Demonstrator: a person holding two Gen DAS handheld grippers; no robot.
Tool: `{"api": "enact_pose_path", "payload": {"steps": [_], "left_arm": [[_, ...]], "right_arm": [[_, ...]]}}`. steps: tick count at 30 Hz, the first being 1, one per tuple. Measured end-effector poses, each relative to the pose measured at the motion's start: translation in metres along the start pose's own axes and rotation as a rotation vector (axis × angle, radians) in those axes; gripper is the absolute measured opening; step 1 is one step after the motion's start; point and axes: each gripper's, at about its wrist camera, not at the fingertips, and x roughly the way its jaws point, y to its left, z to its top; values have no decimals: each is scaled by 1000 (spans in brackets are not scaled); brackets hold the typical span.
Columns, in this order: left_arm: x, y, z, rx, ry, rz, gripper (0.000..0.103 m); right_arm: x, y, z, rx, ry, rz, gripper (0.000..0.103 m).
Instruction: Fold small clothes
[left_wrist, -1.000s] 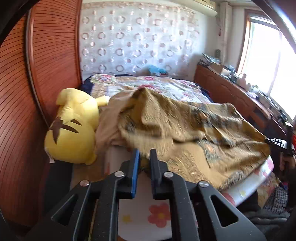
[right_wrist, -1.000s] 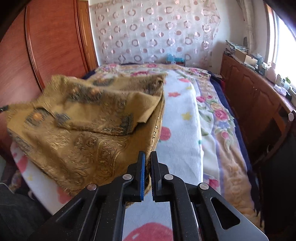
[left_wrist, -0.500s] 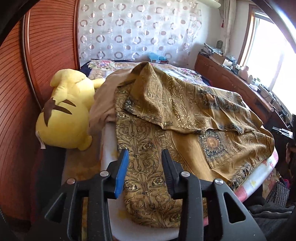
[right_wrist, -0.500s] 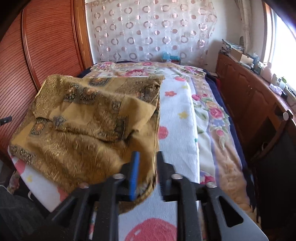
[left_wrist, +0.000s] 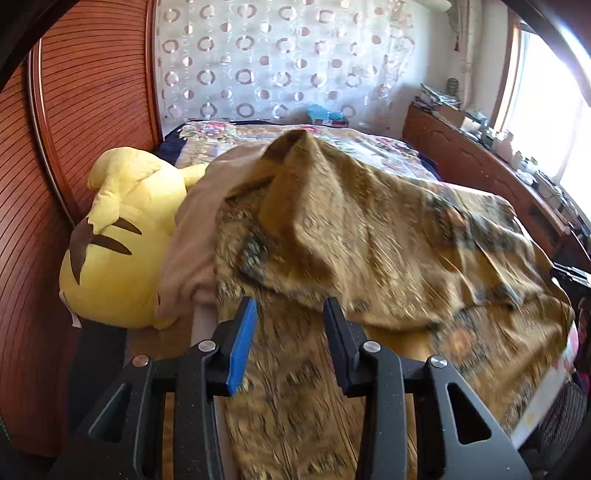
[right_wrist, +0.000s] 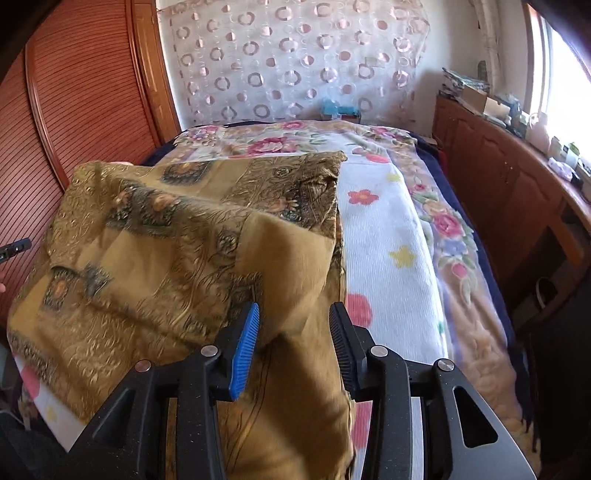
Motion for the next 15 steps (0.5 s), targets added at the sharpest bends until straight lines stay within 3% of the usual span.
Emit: {"api": "enact_pose_path", "payload": {"steps": [8,12,15], "left_arm": [[39,5,30,-2,27,34,39],[63,9,33,-19,84,46,39],[65,3,29,23,82,61,39]], "right_arm": [[18,-5,13,-8,19,-8,41],[25,-6,12,-14,40,-1,41],[30,-5,13,-18,55,5,41]]}}
